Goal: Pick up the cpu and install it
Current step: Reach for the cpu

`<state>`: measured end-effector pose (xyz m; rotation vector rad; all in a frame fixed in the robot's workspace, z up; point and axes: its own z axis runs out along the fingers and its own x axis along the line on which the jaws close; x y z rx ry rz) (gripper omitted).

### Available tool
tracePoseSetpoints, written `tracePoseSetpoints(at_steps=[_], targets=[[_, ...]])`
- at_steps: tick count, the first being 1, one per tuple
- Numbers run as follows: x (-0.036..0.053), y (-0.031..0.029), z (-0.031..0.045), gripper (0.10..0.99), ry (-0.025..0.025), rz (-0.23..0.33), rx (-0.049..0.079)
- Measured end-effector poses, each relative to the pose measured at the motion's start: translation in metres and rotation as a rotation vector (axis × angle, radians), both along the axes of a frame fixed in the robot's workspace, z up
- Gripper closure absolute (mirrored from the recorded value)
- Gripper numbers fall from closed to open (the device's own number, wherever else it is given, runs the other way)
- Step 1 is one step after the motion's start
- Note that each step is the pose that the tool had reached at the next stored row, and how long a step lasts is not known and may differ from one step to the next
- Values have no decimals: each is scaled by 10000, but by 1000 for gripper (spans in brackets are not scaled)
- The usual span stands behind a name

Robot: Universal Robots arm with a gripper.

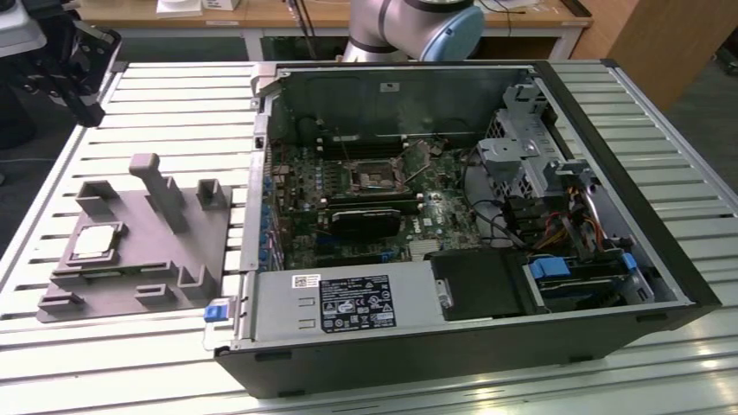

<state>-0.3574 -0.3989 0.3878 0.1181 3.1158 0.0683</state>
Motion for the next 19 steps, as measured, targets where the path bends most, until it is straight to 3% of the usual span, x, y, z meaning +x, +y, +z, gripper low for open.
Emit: tracePoseSetpoints(at_steps=[10, 19], targets=[[-95, 0, -4, 980, 0, 0, 0], [-232, 0, -6, 980, 0, -1, 0]])
